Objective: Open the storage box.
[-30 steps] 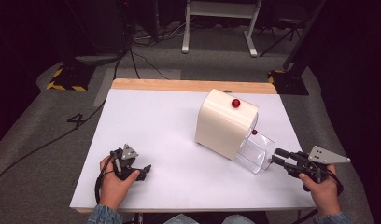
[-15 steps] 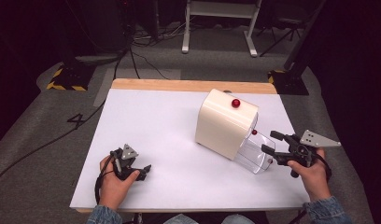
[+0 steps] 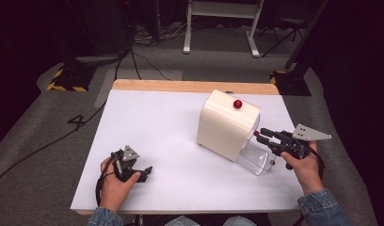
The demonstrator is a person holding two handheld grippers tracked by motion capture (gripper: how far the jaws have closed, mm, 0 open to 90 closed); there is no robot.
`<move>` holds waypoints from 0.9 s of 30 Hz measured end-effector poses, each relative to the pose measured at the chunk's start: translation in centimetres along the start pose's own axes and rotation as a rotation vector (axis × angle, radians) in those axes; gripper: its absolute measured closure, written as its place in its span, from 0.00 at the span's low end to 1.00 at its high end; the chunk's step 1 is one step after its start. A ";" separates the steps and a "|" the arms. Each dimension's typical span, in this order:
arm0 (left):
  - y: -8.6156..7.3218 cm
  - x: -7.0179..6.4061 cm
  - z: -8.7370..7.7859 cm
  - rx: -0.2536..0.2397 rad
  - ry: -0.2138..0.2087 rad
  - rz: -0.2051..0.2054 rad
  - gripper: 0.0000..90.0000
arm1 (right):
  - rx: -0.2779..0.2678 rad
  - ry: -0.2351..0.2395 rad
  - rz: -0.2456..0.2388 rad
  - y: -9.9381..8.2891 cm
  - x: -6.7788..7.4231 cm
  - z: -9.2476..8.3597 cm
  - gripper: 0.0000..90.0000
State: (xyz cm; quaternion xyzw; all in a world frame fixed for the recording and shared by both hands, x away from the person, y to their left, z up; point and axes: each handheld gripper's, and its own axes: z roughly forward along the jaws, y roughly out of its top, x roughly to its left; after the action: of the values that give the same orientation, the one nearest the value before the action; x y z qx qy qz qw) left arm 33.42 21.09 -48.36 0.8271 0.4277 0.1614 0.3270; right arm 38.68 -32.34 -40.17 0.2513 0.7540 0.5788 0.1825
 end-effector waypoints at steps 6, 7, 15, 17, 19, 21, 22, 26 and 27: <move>0.0 0.0 0.0 0.000 -0.002 -0.006 0.16 | 0.004 0.015 -0.003 -0.3 -0.1 0.9 0.76; 0.0 0.0 0.0 0.000 -0.002 -0.005 0.16 | -0.005 0.021 0.012 -0.4 -0.4 0.9 0.79; 0.0 -0.1 0.0 0.000 -0.002 -0.007 0.16 | -0.016 0.050 0.017 -0.5 -0.7 0.9 0.83; 0.0 0.0 0.0 0.000 -0.001 -0.002 0.16 | -0.010 0.049 0.010 -0.4 -0.6 0.8 0.83; 0.0 0.0 0.0 0.000 -0.001 -0.002 0.16 | 0.003 0.050 -0.005 -0.3 -0.3 0.6 0.83; 0.0 0.0 0.0 -0.001 -0.001 -0.003 0.16 | 0.006 0.046 -0.010 -0.3 -0.2 0.4 0.83; 0.0 -0.1 0.0 0.000 -0.003 -0.008 0.16 | 0.011 0.035 -0.019 -0.2 -0.1 -0.1 0.83; 0.0 -0.1 0.0 -0.001 -0.003 -0.007 0.16 | 0.011 0.023 -0.021 -0.2 -0.1 -1.1 0.83; 0.0 -0.1 0.0 -0.001 -0.002 -0.007 0.16 | 0.008 0.022 -0.019 -0.2 -0.2 -1.5 0.83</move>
State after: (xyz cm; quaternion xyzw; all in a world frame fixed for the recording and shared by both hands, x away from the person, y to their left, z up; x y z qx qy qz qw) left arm 33.38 21.04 -48.38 0.8257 0.4300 0.1596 0.3285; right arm 37.91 -33.66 -39.91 0.2384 0.7607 0.5767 0.1786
